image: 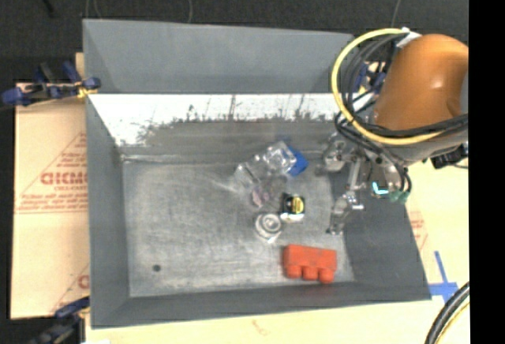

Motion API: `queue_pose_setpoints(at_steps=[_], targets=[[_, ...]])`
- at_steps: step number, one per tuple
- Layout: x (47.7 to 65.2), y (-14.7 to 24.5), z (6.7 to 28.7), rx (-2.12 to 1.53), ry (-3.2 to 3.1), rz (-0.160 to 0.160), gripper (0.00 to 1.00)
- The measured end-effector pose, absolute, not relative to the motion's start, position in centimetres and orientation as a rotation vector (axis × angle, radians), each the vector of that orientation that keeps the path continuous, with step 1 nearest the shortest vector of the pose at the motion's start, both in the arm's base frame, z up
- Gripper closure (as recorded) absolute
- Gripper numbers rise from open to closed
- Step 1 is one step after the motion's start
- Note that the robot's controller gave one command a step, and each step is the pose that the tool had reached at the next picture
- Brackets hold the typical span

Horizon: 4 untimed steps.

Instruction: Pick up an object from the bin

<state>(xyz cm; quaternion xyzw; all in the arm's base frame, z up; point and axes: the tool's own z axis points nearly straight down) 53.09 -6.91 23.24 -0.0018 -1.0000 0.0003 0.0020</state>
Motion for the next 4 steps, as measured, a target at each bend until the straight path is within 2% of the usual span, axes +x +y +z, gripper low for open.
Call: queue_pose_setpoints(at_steps=[1,2,3,4], targets=[[55.8,-2.6,11.6,0.237,-3.131,-0.001,0.00],[55.9,-2.1,7.4,0.152,-3.151,-0.004,0.00],[56.3,-2.2,7.9,0.157,-3.164,0.001,1.00],[56.5,-0.3,27.0,0.503,-3.114,0.004,1.00]])
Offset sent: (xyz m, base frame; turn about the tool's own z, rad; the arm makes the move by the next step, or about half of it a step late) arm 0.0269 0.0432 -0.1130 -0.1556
